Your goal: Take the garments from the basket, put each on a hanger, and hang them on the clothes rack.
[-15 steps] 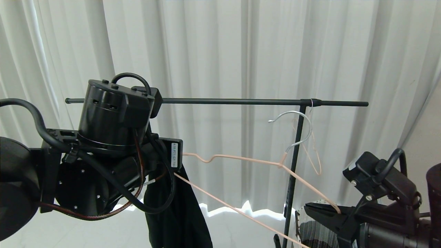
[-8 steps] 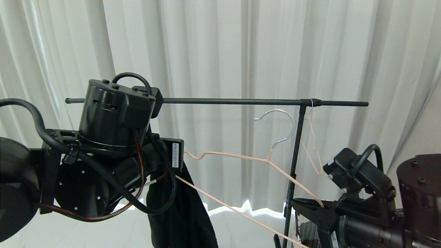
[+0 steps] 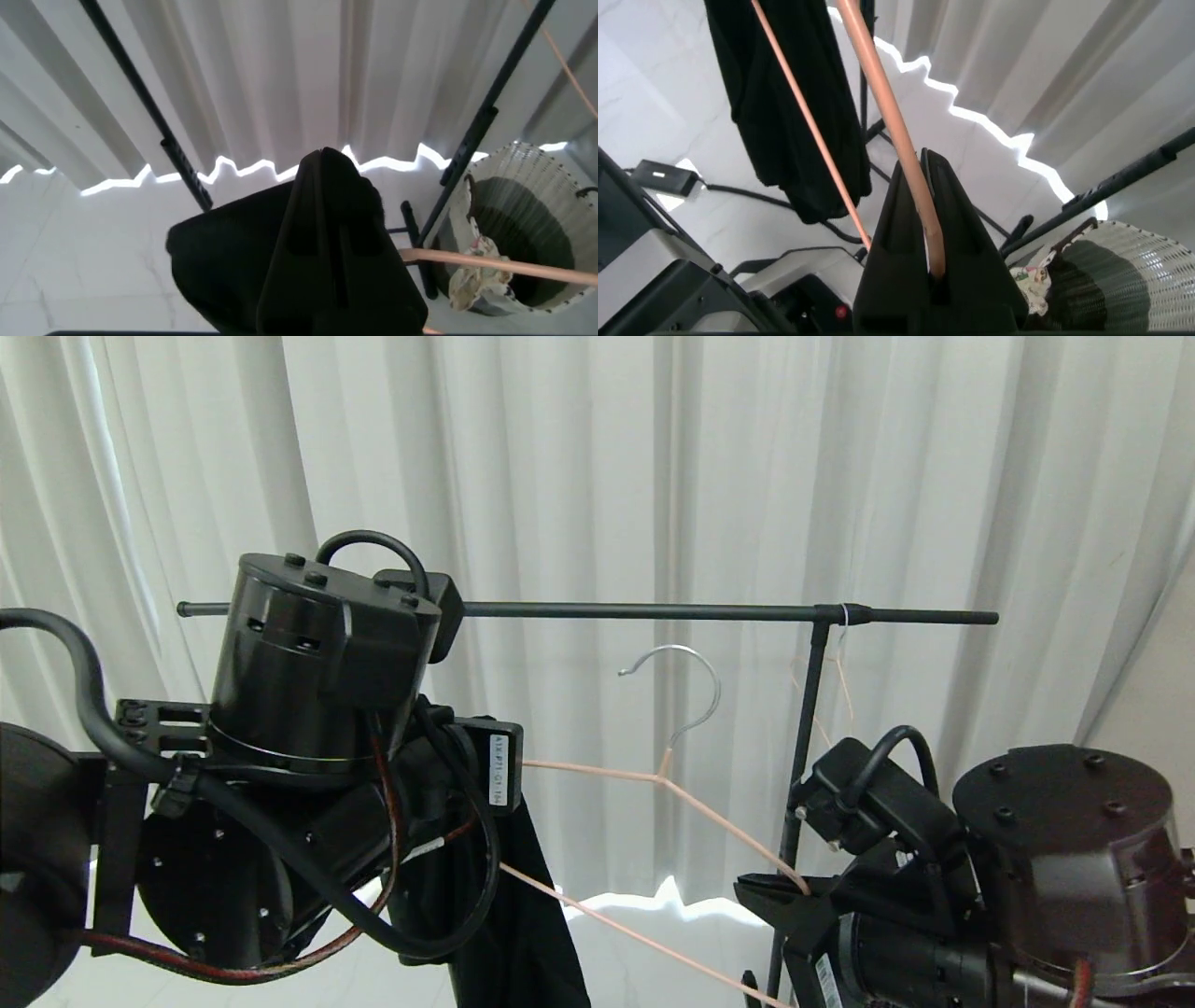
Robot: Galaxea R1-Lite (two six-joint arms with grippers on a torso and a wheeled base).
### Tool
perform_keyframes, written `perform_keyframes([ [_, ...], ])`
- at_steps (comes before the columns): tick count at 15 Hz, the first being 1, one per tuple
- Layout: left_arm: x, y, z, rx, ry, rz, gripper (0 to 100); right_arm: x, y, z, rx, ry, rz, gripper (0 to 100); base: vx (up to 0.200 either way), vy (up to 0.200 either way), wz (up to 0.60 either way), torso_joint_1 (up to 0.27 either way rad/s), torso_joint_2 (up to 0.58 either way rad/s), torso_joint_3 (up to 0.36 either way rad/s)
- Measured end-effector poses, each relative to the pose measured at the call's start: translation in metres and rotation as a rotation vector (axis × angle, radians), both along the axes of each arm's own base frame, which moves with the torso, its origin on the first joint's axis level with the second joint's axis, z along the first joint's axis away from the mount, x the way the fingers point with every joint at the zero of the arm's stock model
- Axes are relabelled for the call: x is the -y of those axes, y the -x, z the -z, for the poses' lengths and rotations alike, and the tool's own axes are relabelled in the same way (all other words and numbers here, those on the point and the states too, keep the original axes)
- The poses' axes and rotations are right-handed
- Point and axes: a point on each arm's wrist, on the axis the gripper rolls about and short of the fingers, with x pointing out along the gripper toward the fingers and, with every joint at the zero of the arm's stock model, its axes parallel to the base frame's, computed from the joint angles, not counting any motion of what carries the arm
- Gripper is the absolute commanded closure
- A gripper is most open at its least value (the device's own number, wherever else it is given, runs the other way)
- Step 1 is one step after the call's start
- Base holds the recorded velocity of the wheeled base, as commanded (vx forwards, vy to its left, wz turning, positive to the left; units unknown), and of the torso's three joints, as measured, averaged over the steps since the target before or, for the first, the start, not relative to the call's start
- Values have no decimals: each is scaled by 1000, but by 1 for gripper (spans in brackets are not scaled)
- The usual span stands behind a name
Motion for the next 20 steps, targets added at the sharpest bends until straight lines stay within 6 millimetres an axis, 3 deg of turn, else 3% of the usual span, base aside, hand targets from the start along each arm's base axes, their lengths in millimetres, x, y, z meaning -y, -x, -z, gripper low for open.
perform_keyframes([
  [11,28,29,-25,53,89,152,100,-48,3,0,-34,-74,-52,100,0,0,0,0,0,0],
  [20,18,40,-30,71,94,170,100,-44,-8,-7,-41,-164,114,100,0,0,0,0,0,0],
])
